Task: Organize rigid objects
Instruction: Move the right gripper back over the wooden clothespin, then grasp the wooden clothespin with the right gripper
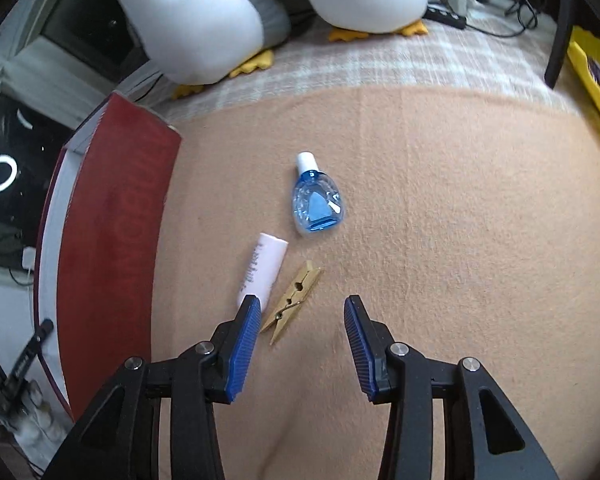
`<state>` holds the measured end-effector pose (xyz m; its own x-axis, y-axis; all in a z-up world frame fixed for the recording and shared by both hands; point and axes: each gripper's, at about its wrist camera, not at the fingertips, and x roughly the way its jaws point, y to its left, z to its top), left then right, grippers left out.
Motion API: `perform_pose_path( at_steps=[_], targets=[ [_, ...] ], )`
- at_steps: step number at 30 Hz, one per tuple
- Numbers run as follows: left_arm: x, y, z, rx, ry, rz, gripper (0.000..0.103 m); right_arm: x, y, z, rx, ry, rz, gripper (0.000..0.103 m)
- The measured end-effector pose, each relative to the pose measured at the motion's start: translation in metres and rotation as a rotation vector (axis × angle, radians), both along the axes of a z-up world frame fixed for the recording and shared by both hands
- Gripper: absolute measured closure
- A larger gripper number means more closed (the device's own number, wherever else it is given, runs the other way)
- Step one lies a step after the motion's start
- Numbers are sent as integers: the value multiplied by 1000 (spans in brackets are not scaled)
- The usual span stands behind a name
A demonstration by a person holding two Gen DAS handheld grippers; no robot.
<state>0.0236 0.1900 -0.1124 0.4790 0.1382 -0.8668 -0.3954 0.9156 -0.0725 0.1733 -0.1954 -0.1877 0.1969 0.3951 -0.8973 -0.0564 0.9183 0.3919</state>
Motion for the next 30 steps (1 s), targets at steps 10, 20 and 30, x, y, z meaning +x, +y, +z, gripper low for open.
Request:
perform_pose_path(
  at_steps=[10,20,30],
  targets=[
    [0,1,0,-2,0,1,89,11,17,-16,-42,29,13,74],
    [1,0,0,-4,-2,1,89,9,40,-15,-158,-8,118,85],
    [2,-1,0,-3,-3,2,89,-9,23,8,-143,-55,96,92]
  ],
)
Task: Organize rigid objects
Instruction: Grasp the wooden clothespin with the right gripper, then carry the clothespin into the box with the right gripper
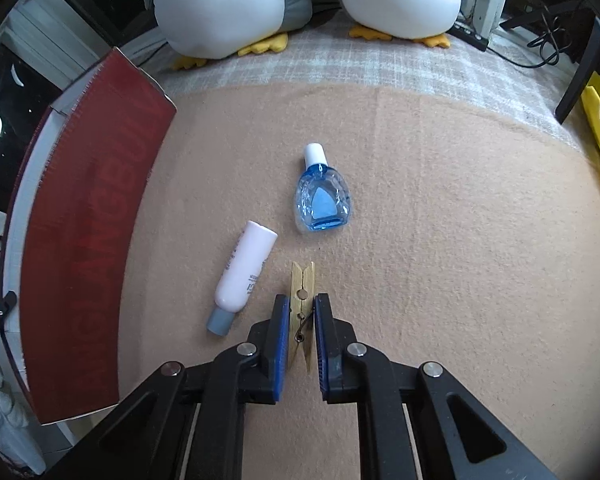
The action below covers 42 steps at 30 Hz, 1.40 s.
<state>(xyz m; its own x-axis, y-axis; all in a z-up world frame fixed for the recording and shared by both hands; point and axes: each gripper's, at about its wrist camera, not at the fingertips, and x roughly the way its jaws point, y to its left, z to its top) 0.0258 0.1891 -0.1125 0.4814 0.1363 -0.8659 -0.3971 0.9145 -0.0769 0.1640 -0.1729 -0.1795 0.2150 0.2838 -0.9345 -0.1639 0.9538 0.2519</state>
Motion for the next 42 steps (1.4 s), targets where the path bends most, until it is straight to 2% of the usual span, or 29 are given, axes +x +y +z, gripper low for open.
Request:
perform_pose_path(
  at_steps=[9,12,21,31,42],
  targets=[
    [9,-1,-2,-5,-1,-4,89,-9,23,63,75,-101,79,92],
    [12,1,-3,-8,-2,-7,89,-15,49,82,90,-133,138,92],
    [21,5,-9,-21,-1,-20,89,-29,137,111,93,-171,318,92],
    [23,9,-15,-38,-4,-30,89,-37,206,100,42,-170,459,92],
    [27,11,-20,-47,-2,-37,89,-37,237,76,-16,-137,531,92]
  ],
)
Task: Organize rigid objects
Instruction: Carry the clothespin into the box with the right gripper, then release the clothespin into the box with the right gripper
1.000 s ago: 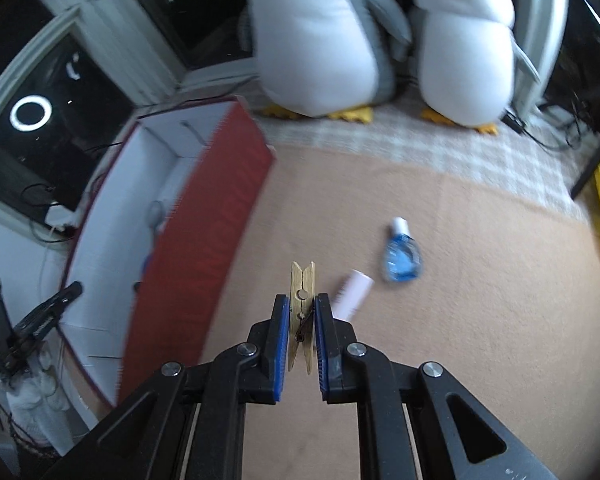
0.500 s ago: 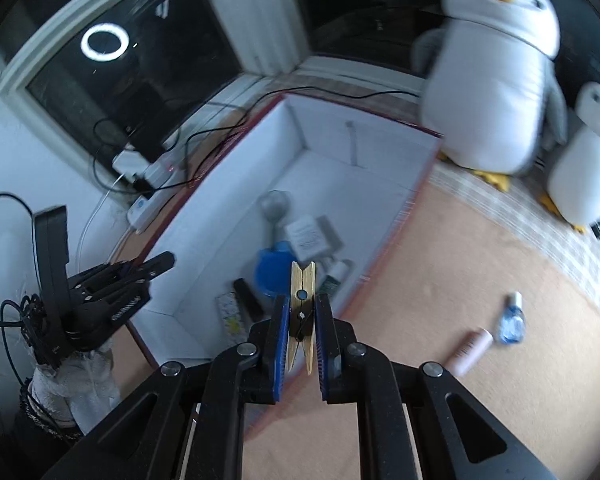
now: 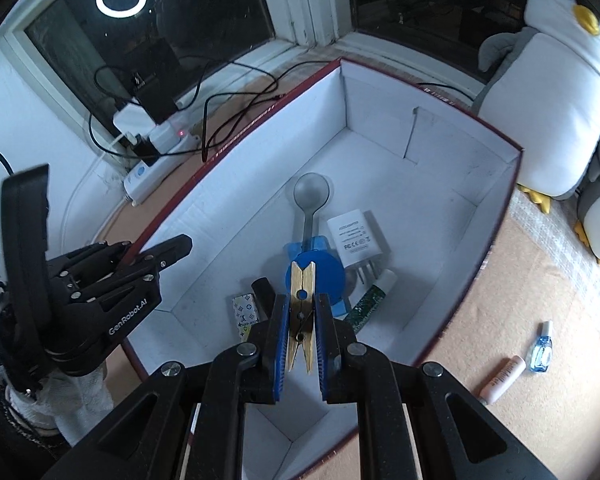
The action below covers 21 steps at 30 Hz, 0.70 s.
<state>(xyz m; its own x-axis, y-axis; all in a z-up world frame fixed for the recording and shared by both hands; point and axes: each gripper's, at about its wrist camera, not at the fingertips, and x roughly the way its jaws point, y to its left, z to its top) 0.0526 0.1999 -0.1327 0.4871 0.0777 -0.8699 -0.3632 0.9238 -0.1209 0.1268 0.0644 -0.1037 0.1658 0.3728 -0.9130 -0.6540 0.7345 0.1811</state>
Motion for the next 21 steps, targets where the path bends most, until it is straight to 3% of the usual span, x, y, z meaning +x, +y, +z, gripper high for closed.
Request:
perform_pose_path(
  at_steps=[21],
  targets=[
    [-2,0,-5,-3,4,2,90,-3,35,-35,-127,-9,50,92]
  ],
)
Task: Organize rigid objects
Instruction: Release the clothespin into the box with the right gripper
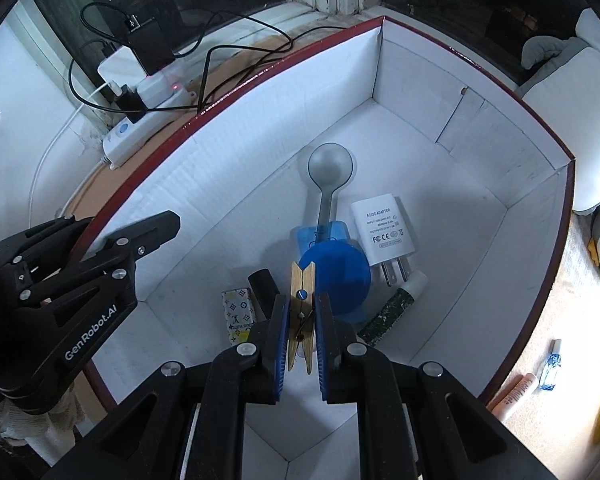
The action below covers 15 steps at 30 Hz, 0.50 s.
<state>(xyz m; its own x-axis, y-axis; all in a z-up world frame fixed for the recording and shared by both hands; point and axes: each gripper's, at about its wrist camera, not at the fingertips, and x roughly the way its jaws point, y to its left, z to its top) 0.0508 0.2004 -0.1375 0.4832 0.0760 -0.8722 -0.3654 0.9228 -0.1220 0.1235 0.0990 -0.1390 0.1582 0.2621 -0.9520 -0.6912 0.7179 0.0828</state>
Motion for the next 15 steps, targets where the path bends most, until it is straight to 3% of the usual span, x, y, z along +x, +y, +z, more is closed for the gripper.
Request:
perform_pose_path(
  at_steps=[9,11,13,15],
  targets=[
    [0,0,-2,1,2,0,90,0,1,-1,-2,-7,1,91],
    [-1,1,-3,0,2,0,90,0,1,0,1,-9,1,85],
    [-2,1,-4,0,3,1,90,-1,1,2,9,-17,1,72],
    [-2,1,-4,2,3,0,90,-2,0,5,19,-21,3,70]
  ],
)
